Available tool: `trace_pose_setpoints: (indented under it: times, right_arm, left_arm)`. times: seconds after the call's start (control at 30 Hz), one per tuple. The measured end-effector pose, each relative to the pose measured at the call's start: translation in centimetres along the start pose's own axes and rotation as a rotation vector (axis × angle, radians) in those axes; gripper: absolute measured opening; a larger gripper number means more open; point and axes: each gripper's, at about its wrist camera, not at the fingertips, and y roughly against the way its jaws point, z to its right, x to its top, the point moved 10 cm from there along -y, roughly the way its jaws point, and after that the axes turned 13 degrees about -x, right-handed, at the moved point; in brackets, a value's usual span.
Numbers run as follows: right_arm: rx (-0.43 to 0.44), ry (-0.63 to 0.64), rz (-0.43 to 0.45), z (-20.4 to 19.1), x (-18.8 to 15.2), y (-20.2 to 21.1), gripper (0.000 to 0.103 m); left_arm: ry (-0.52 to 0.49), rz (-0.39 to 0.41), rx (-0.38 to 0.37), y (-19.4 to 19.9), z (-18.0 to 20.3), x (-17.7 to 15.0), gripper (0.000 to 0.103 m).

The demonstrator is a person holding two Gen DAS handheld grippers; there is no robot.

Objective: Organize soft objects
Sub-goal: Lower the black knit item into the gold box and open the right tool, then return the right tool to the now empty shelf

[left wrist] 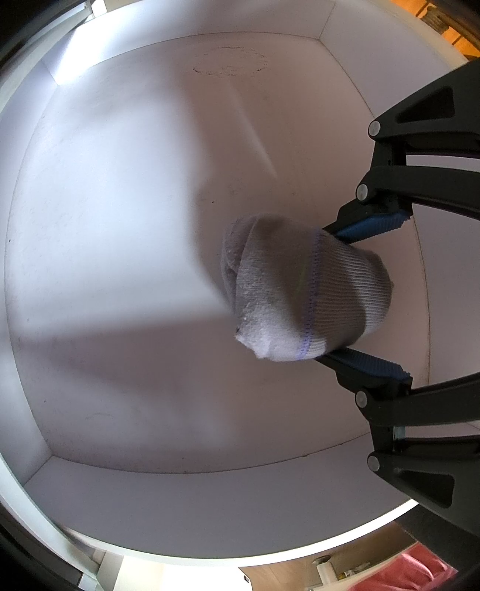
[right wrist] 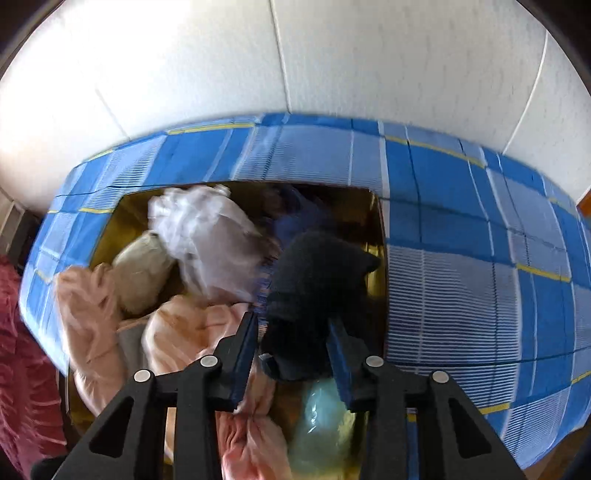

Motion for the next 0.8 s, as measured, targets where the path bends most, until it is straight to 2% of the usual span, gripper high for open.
trace_pose_setpoints:
  times: [0.1,0.17,0.33,0.6,0.8]
  right_arm:
    - [0.018,-0.045,0.008,0.6,-0.1,-0.5,0.043]
    - [0.017,-0.016,0.001,0.6,-0.7,0.0,0.043]
    - [0.027,0.014,0.084,1.1,-2.0,2.9,0.043]
    - [0.075,0.087,0.168,-0.2,-7.2,6.4,0.043]
    - [0.113,0.08,0.23,-0.3,-10.8,8.5,0.043]
  left_arm:
    - [0.004,0.0,0.0,0.0,0.1,0.1,0.056]
    - [0.006,0.0,0.0,0.0,0.2,0.2,0.057]
    - [0.012,0.001,0.0,-0.1,0.0,0.2,0.057]
    - [0.019,0.015,-0.001,-0.1,-0.1,0.2,0.057]
    - [0.017,0.021,-0.001,-0.1,-0.1,0.3,0.054]
